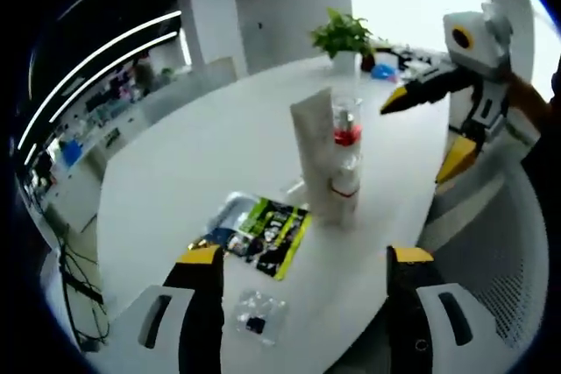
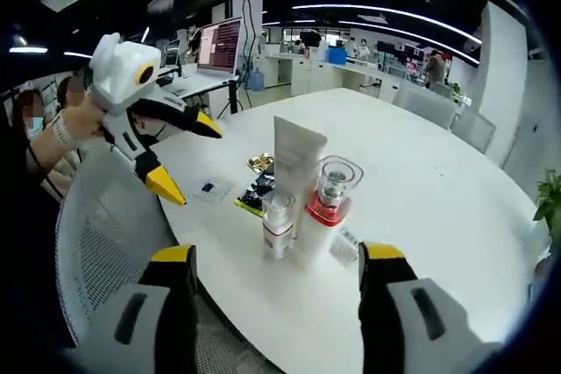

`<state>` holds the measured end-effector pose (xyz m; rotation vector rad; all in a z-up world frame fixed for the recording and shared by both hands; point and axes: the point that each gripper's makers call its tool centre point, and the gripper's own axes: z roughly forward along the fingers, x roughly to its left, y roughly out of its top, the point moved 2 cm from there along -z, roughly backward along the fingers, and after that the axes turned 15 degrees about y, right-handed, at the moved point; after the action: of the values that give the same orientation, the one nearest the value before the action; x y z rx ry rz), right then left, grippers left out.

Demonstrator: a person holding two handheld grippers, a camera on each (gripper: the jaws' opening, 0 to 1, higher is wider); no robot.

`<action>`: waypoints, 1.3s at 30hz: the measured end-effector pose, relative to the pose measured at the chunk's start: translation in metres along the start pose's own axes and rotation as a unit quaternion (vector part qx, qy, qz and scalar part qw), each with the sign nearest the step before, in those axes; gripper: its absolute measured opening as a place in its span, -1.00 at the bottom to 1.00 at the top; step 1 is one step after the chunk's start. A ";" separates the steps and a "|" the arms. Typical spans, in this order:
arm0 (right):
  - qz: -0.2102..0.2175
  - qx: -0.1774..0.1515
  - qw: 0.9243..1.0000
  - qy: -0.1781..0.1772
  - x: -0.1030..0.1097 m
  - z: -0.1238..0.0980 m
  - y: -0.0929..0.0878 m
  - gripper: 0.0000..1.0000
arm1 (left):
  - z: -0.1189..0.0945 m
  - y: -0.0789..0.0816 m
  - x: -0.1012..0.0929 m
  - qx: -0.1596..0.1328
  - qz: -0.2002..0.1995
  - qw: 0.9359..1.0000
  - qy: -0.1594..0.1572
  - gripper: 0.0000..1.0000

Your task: Arrange the skincare products in the storage area until every visible bottle or jar stands upright without overlapping.

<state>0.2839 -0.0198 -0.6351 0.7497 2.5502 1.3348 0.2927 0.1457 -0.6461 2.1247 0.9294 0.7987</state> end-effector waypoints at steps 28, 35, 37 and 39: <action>-0.067 0.016 0.998 0.010 0.003 -0.007 0.012 0.99 | -0.017 -0.002 0.013 0.002 -0.009 1.000 0.017 0.94; -0.066 0.014 0.998 0.008 -0.002 -0.008 0.010 0.99 | -0.015 -0.002 0.016 -0.001 -0.010 1.000 0.018 0.94; -0.065 0.015 0.998 0.009 -0.004 -0.009 0.009 0.99 | -0.016 -0.001 0.016 -0.004 -0.013 1.000 0.015 0.95; -0.068 0.017 0.997 0.012 -0.005 -0.009 0.008 0.99 | -0.016 0.000 0.016 -0.003 -0.016 1.000 0.015 0.95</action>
<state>0.2880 -0.0248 -0.6237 0.5582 2.5952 1.2693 0.2902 0.1639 -0.6329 2.0924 0.9745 0.8183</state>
